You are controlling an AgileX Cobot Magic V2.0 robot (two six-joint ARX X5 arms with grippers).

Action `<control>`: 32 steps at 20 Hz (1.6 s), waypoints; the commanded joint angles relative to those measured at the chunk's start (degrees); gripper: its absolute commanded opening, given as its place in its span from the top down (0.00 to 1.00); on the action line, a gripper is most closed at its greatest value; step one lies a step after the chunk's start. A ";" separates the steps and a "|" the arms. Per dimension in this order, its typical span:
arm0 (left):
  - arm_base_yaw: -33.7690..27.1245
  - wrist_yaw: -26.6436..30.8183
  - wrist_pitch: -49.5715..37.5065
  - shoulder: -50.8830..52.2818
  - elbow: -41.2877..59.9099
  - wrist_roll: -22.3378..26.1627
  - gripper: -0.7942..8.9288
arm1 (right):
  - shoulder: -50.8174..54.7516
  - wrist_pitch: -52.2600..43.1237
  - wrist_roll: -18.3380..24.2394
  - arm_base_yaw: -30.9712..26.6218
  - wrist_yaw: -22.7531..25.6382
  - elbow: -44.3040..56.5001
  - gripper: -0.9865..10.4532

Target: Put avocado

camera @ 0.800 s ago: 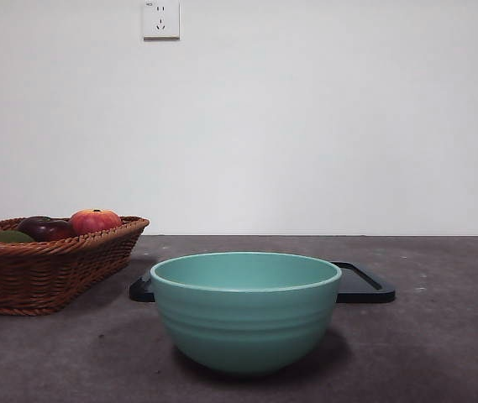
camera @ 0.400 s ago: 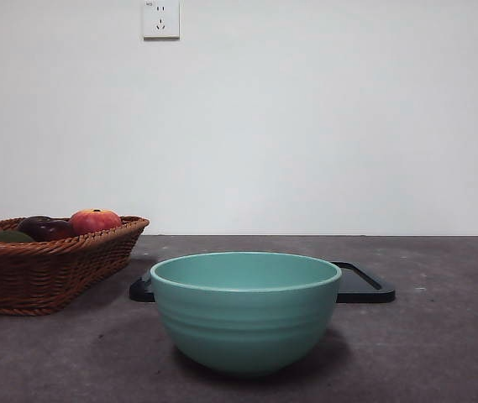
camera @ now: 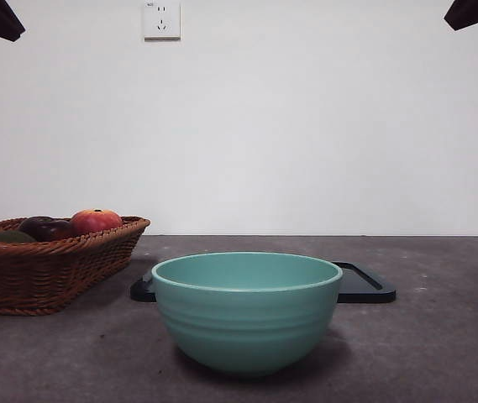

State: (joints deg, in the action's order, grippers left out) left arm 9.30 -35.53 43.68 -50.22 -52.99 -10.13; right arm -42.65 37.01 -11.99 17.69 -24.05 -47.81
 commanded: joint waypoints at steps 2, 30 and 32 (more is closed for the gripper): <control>0.20 -0.52 0.28 -0.28 -1.25 0.61 0.90 | -0.20 0.81 0.50 0.33 0.11 -0.96 0.90; 0.04 28.81 5.46 -12.68 -2.05 4.44 0.25 | -0.20 0.57 0.70 0.33 2.47 -0.96 0.38; 0.04 30.53 3.98 -17.42 -2.10 5.62 0.25 | -0.20 0.57 0.70 0.33 2.47 -0.96 0.38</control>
State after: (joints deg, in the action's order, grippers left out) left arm 9.28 -5.37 47.86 -67.00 -53.95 -5.89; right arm -42.63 38.15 -11.79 17.69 -21.56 -47.81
